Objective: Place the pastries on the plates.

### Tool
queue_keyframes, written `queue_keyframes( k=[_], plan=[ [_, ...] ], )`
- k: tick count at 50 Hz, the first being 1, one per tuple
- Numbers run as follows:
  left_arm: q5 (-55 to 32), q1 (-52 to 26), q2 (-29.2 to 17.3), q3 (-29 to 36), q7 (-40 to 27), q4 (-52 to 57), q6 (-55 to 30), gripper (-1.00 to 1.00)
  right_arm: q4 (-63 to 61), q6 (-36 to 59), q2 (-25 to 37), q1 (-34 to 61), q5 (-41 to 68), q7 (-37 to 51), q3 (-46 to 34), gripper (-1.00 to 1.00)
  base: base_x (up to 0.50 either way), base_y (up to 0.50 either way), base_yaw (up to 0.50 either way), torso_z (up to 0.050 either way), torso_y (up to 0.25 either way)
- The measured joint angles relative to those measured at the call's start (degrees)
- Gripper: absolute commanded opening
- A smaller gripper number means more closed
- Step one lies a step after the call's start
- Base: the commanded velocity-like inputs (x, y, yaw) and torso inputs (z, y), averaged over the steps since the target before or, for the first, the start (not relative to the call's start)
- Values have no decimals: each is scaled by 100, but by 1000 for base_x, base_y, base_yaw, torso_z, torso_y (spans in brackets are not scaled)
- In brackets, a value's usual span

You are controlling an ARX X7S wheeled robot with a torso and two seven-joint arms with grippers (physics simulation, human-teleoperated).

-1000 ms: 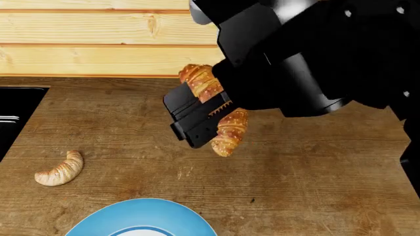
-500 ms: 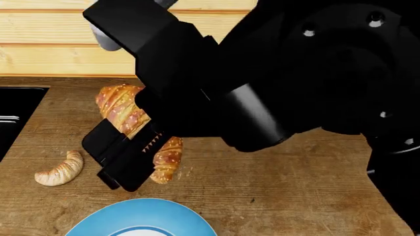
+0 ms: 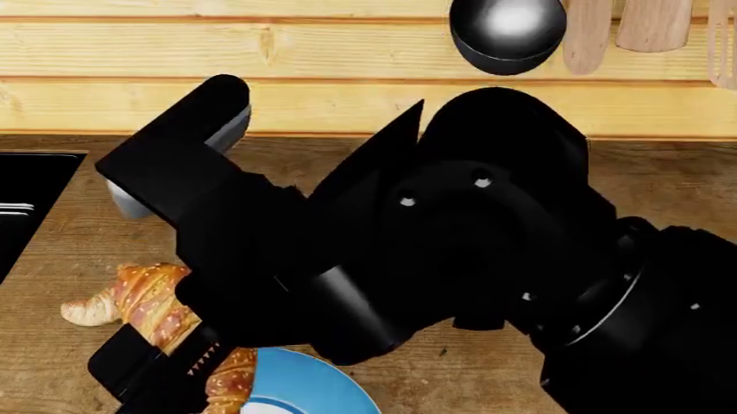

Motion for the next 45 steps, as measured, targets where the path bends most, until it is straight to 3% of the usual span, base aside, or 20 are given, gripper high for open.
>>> queue_keyframes(
  k=[25,26,45],
  plan=[
    [-303,35,-159,-136,-134,68,-48,100,-320,-179,119,-1009,387,656,-404,-100,0,0,0,0,0],
    [-315,37,-164,-140,-140,72,-50,100,-328,-183,120,-1018,387,677,-403,100,0,0,0,0,0],
    [-404,76,-218,-145,-195,101,-33,100,-477,-80,222,-469,797,993,-277,100,0,0,0,0,0]
  ],
)
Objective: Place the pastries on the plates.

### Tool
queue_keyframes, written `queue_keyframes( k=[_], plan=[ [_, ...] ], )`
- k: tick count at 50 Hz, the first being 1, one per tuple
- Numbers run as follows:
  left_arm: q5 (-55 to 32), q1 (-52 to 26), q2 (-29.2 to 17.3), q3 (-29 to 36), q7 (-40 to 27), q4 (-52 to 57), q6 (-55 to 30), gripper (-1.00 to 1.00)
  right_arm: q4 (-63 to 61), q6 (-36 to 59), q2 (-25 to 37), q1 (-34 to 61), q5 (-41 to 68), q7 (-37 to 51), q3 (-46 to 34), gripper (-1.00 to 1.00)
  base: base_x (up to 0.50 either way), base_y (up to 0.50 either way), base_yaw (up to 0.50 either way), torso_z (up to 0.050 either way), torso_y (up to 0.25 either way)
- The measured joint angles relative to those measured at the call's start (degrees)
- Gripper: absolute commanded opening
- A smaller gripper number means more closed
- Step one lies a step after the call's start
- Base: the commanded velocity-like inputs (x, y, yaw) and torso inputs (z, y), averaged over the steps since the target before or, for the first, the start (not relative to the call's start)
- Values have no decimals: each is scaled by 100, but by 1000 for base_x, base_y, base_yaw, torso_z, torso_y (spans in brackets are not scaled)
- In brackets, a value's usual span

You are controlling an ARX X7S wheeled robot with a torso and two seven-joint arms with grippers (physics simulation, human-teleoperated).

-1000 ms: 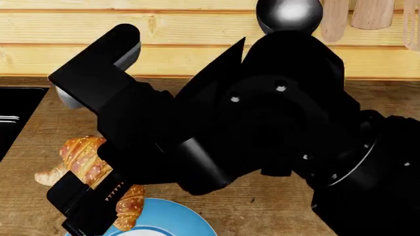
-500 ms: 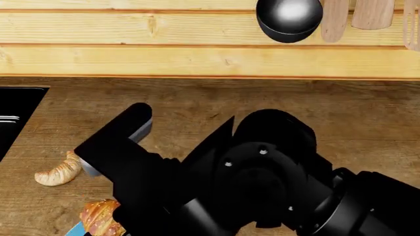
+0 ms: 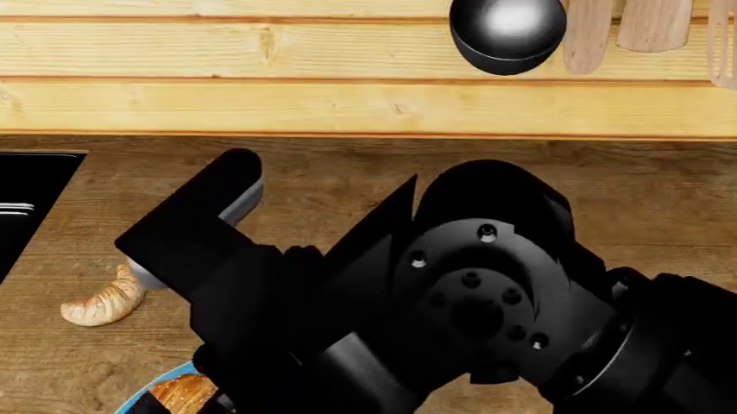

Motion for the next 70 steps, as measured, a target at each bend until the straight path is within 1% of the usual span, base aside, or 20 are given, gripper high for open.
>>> queue_keyframes(
  k=[8,14,19,25,32,38,46,51,60,70],
  plan=[
    [59,-6,14,61,32,-45,39,100,-92,83,139,675,331,232,202,100,0,0,0,0,0],
    [87,-147,1,167,46,-148,19,100,-106,67,403,1192,373,406,438,100,0,0,0,0,0],
    [1,-487,-1,331,47,-390,-77,100,-33,-29,745,1459,235,550,629,100,0,0,0,0,0],
    [-307,-1128,8,624,43,-967,-357,100,-46,-214,1224,1554,98,847,823,100,0,0,0,0,0],
    [-408,-2143,0,1191,189,-2099,-851,100,-296,-486,1797,1424,243,1366,1015,100,0,0,0,0,0],
    [-349,-3097,-17,1931,452,-3166,-1505,100,-601,-744,2221,1254,396,1795,1162,100,0,0,0,0,0],
    [-34,-4307,98,3024,1067,-4677,-2221,100,-1134,-1229,2798,877,454,2310,1414,100,0,0,0,0,0],
    [204,-4926,197,3645,1481,-5463,-2533,100,-1472,-1551,3141,547,412,2524,1559,100,0,0,0,0,0],
    [488,-5612,286,4476,2033,-6364,-3012,100,-1983,-2039,3600,-26,393,2773,1731,100,0,0,0,0,0],
    [543,-6023,264,5009,2394,-6740,-3533,100,-2340,-2338,3892,-387,479,2940,1829,100,0,0,0,0,0]
  ],
)
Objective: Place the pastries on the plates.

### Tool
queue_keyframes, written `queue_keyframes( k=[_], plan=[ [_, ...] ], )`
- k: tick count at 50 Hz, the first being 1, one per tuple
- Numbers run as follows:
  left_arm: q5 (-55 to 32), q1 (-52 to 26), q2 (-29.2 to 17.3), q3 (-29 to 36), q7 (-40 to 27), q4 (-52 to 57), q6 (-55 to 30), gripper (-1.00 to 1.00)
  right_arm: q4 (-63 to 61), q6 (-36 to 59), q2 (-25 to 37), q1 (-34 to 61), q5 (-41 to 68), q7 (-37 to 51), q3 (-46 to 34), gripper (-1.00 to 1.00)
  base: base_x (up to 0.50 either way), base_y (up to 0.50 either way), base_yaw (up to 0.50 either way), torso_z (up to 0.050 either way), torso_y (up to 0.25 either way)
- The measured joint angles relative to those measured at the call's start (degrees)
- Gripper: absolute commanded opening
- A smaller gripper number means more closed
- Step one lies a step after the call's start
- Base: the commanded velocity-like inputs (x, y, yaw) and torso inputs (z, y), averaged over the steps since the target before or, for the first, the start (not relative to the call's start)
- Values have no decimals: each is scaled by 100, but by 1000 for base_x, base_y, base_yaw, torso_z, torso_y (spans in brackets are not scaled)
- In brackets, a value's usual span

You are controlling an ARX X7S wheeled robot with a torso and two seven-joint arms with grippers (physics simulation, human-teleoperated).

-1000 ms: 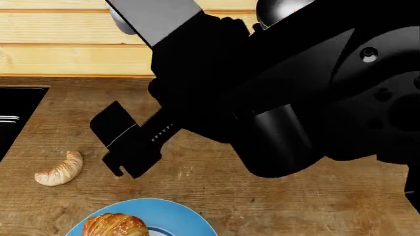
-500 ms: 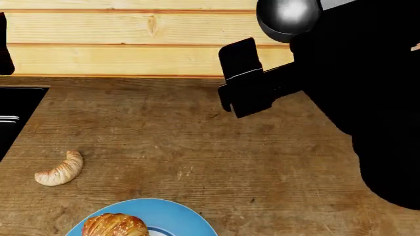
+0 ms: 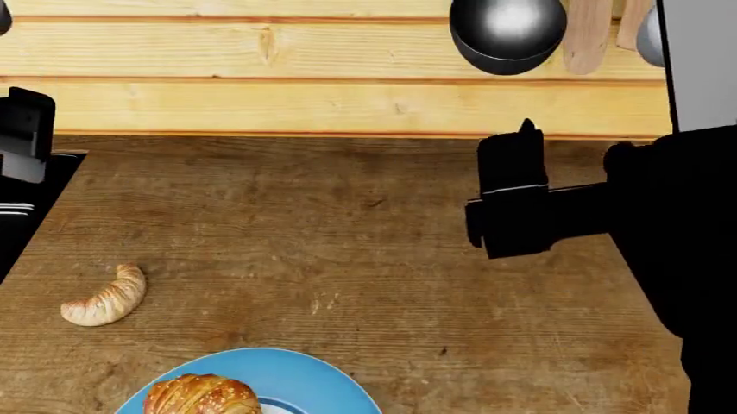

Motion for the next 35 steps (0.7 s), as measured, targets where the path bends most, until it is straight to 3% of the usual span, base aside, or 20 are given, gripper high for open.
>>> queue_keyframes(
  k=[14,35],
  plan=[
    [-89,-193,-38,358,184,-40,-433,100,-218,-186,153,-251,65,108,30,100,0,0,0,0,0],
    [-592,145,-247,330,-31,309,-918,100,-371,-270,282,-381,191,177,43,100,0,0,0,0,0]
  ],
)
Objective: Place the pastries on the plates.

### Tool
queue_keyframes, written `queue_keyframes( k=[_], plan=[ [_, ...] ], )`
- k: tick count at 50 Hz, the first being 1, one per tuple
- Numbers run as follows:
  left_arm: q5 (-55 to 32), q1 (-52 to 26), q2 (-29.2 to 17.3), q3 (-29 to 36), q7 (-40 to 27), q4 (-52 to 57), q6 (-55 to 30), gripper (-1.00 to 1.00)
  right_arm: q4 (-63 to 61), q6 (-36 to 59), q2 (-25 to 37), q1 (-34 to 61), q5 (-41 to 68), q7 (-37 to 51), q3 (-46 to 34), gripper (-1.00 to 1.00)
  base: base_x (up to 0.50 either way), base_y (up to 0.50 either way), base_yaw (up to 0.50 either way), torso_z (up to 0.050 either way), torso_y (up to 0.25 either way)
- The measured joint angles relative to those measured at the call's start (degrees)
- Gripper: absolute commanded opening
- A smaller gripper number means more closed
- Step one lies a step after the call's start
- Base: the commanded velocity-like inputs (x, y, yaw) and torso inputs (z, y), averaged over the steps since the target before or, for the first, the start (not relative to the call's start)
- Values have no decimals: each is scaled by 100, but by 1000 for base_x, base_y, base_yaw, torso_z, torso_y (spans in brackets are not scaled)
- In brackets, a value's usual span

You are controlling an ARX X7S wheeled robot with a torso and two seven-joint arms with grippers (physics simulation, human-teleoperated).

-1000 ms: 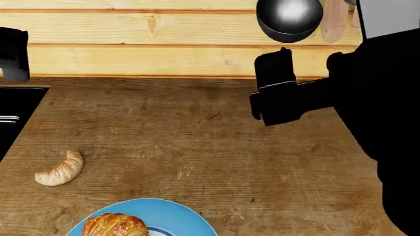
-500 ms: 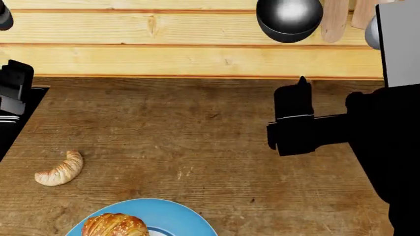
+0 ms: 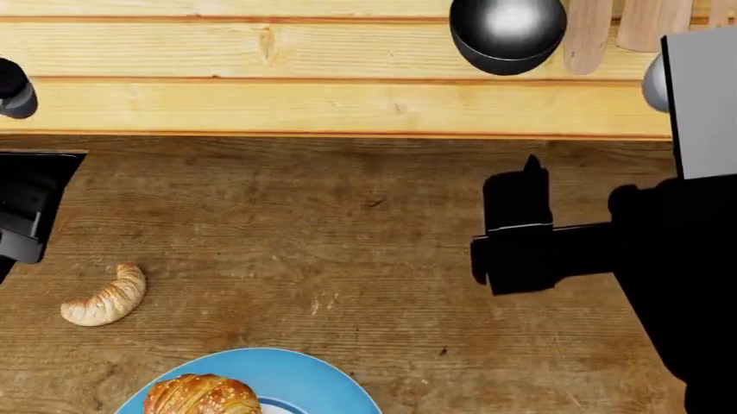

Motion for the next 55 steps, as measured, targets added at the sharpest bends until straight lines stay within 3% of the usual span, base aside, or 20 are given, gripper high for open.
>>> queue_keyframes(
  k=[15,55],
  plan=[
    [-301,214,44,-45,-218,121,-42,100,-72,-2,88,-24,101,12,11,100,0,0,0,0,0],
    [119,604,570,693,39,-511,758,100,-246,-75,215,-59,385,181,18,100,0,0,0,0,0]
  ],
)
